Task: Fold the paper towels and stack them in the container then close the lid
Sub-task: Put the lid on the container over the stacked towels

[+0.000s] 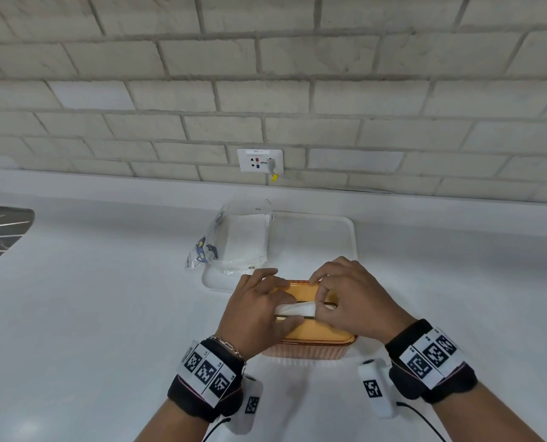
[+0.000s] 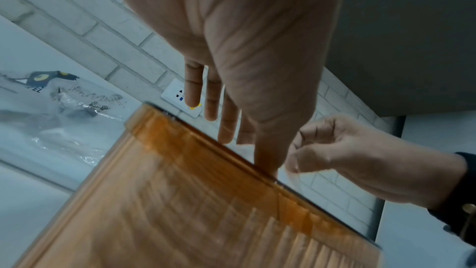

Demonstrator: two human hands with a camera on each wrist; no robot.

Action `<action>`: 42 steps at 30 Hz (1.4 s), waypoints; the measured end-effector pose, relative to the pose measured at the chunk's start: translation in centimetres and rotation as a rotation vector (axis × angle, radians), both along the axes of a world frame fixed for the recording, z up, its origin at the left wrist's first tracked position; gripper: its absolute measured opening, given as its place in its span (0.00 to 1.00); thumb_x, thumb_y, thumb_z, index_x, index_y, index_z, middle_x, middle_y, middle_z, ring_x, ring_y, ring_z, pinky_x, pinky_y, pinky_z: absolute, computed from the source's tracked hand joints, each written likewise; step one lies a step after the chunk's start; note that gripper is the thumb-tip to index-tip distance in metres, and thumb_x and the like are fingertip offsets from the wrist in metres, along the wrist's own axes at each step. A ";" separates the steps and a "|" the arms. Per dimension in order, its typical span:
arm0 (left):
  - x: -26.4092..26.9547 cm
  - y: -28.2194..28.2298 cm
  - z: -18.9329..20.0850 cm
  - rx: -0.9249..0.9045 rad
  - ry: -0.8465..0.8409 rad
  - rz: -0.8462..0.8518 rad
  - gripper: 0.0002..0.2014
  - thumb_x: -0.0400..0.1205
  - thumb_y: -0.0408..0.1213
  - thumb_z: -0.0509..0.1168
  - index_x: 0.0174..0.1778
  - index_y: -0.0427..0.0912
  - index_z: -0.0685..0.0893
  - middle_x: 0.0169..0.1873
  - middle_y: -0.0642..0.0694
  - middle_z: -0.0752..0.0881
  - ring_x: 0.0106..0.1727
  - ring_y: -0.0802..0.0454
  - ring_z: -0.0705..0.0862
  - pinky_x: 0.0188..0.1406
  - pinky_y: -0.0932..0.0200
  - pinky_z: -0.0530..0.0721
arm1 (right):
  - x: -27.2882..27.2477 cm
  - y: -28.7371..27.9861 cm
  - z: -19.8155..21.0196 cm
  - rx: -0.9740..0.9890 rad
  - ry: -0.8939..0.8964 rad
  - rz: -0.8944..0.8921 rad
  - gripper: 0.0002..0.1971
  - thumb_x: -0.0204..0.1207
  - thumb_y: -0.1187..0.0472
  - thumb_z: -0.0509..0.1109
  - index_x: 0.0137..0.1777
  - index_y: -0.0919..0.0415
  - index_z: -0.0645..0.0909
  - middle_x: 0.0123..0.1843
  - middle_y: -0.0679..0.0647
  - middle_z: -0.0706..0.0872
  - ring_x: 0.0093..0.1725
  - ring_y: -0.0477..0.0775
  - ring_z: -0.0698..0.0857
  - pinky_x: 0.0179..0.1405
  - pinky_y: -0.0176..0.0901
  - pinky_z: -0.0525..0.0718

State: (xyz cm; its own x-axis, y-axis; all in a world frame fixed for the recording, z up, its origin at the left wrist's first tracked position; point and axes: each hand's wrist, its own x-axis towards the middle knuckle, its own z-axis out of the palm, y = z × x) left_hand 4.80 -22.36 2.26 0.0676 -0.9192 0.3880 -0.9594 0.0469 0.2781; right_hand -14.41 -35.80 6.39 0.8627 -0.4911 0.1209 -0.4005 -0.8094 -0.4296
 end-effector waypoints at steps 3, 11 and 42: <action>0.0 0.0 0.1 0.009 0.013 0.038 0.12 0.77 0.57 0.69 0.43 0.56 0.94 0.53 0.57 0.92 0.68 0.49 0.85 0.59 0.51 0.81 | -0.4 0.0 0.4 0.073 -0.066 -0.038 0.07 0.69 0.54 0.78 0.36 0.43 0.83 0.57 0.34 0.88 0.59 0.38 0.80 0.62 0.31 0.72; 0.9 0.2 0.7 0.058 0.220 0.108 0.13 0.82 0.53 0.66 0.41 0.55 0.93 0.36 0.58 0.89 0.45 0.50 0.83 0.50 0.45 0.80 | -1.5 0.0 0.5 0.217 0.036 -0.100 0.05 0.76 0.49 0.80 0.47 0.42 0.87 0.45 0.35 0.86 0.53 0.38 0.79 0.50 0.34 0.74; 4.2 2.6 3.1 0.147 0.463 0.224 0.27 0.84 0.67 0.63 0.72 0.54 0.86 0.58 0.58 0.88 0.53 0.62 0.87 0.48 0.59 0.87 | -5.1 -0.3 0.6 0.341 -0.094 -0.378 0.27 0.80 0.32 0.64 0.72 0.44 0.83 0.64 0.36 0.85 0.63 0.40 0.84 0.64 0.44 0.84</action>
